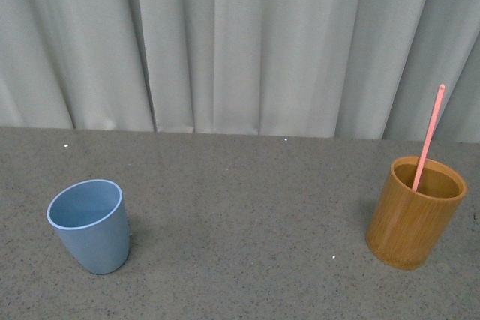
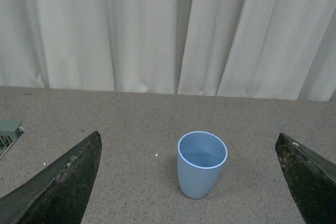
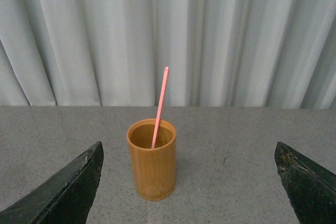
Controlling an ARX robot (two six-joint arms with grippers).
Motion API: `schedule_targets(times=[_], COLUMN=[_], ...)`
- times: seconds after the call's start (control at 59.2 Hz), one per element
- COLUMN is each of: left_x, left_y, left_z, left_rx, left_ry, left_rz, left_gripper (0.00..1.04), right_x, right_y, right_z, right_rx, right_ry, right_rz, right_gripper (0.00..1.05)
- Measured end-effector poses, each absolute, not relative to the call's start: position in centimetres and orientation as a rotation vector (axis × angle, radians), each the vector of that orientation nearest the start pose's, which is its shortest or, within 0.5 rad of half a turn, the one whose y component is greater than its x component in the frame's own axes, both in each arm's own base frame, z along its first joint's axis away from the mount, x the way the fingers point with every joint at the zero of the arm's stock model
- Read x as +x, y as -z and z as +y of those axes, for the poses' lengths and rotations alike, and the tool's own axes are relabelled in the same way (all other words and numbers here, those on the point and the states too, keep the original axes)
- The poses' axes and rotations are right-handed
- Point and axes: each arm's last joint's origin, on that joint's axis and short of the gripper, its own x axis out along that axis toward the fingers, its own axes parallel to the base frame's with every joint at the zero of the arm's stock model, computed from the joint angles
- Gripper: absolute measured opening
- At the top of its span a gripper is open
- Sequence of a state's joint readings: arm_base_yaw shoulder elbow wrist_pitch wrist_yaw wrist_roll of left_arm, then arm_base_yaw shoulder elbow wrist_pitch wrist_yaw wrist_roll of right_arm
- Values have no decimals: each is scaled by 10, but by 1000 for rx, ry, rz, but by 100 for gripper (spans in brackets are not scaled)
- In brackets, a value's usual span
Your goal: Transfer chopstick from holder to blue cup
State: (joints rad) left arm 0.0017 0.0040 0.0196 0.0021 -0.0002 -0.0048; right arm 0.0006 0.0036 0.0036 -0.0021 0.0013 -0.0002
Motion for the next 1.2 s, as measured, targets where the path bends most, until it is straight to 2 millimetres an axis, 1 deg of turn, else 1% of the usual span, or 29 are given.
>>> schedule_targets(times=[1.2], left_x=[97], left_y=[-170], left_z=[0], left_rx=[-5], left_ry=[-2], left_rz=[-18], left_gripper=[98], right_x=[98], right_y=[-164], right_z=[0], right_rx=[0], right_ry=[1], right_rz=[2], right_gripper=[95])
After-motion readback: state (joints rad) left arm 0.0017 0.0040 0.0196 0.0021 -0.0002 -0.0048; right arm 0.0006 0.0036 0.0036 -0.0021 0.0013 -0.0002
